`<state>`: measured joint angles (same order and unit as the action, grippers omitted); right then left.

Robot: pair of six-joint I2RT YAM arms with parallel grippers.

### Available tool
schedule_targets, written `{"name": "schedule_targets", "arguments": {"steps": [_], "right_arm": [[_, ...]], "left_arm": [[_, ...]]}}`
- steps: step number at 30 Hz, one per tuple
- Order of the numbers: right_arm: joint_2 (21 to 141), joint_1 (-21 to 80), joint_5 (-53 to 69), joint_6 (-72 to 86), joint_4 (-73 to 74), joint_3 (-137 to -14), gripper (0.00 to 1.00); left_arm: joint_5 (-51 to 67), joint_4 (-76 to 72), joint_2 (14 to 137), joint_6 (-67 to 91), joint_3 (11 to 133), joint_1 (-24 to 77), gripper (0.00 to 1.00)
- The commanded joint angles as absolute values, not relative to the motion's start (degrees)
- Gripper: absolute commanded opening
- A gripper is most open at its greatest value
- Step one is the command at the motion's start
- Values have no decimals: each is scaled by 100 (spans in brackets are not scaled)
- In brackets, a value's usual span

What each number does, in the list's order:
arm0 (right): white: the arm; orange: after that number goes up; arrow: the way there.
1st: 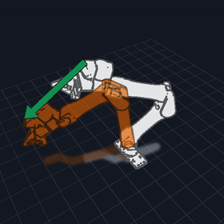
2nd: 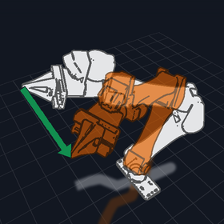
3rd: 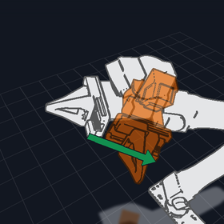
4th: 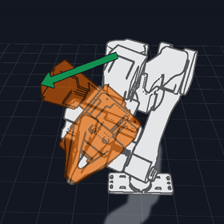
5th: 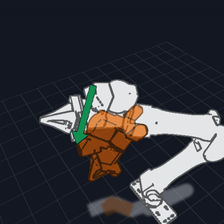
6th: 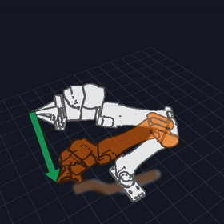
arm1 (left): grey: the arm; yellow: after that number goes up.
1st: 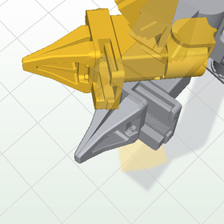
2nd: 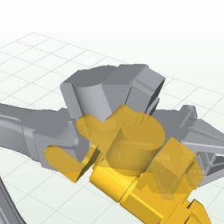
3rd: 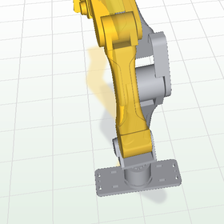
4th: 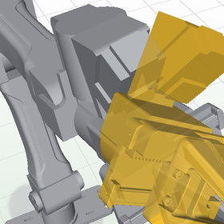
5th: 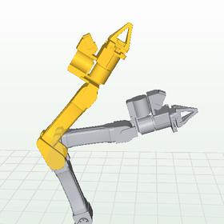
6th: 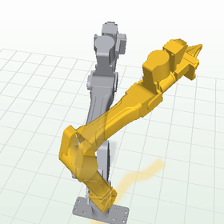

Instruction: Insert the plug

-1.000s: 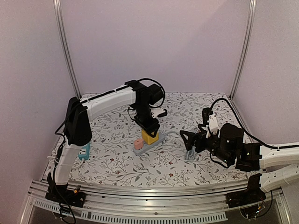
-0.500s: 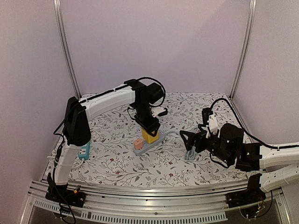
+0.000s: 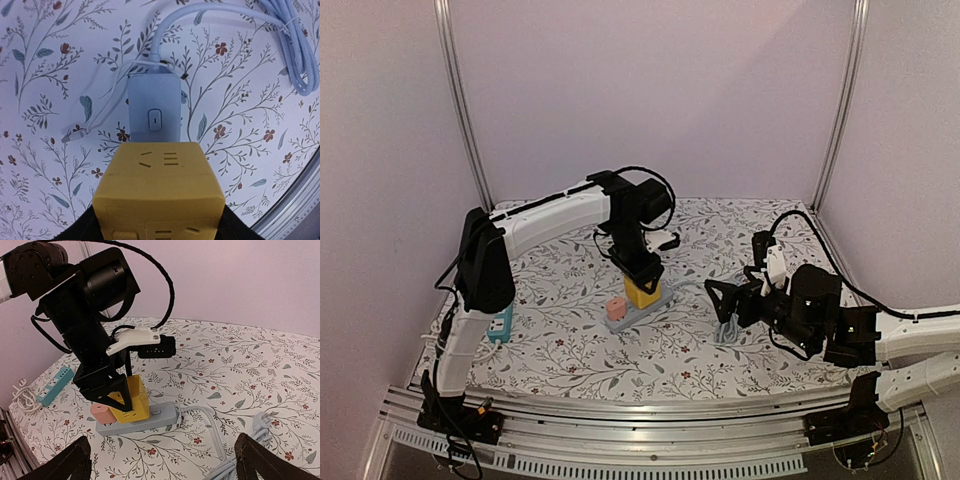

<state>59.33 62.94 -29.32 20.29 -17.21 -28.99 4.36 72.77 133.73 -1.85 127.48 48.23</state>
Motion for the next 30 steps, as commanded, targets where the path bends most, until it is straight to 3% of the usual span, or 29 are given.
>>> {"name": "schedule_targets", "arguments": {"steps": [1,30], "right_arm": [[5947,6269,-2874,2021,-1819,-3006,99],[5968,6267,-2835,2013,-1838,-3015,99]], "left_arm": [[497,7294,13417,-171,12669,4896,0],[531,7251,13527,-228,12650,4913,0]]}}
